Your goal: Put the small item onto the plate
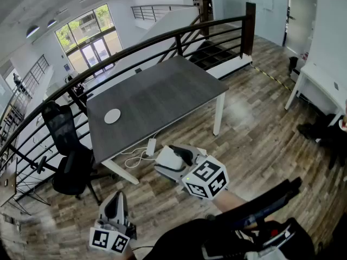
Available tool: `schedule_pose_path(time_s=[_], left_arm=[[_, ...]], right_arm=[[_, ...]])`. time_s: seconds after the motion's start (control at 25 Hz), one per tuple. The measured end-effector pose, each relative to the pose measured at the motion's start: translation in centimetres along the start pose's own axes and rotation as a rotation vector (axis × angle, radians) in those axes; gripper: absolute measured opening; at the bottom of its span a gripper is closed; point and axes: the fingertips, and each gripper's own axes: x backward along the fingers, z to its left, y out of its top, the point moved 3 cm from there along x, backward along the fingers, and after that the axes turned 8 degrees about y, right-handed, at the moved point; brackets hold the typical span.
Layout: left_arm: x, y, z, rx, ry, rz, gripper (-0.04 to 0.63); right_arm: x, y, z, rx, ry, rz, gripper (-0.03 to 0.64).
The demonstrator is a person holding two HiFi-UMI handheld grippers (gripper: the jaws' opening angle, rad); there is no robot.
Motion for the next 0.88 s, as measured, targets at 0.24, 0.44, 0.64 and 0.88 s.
schedule_pose_path(time_s=[0.24, 0.44, 0.64, 0.88], left_arm=[[0.2, -0.3, 0.1, 0.033, -0.01, -0.007, 0.003], [0.1, -0.3, -0.5, 0.031, -0.02, 0.008, 0.003], [0.7, 0.2, -0.2, 0.078, -0.024, -0.025, 0.003], [1.2, -0.1, 0.4, 0.063, -0.001, -0.022, 0.003]], right_arm=[[0.1, -0.2, 0.1, 0.019, 0.005, 0.001, 0.331], [0.1, -0.2, -0.1, -0.003, 0.006, 0.006, 0.331], [0.0, -0.4, 0.1, -0.02, -0.002, 0.005, 0.331], [-0.1, -0.3, 0.5, -0.019, 0.001, -0.004, 0.331]])
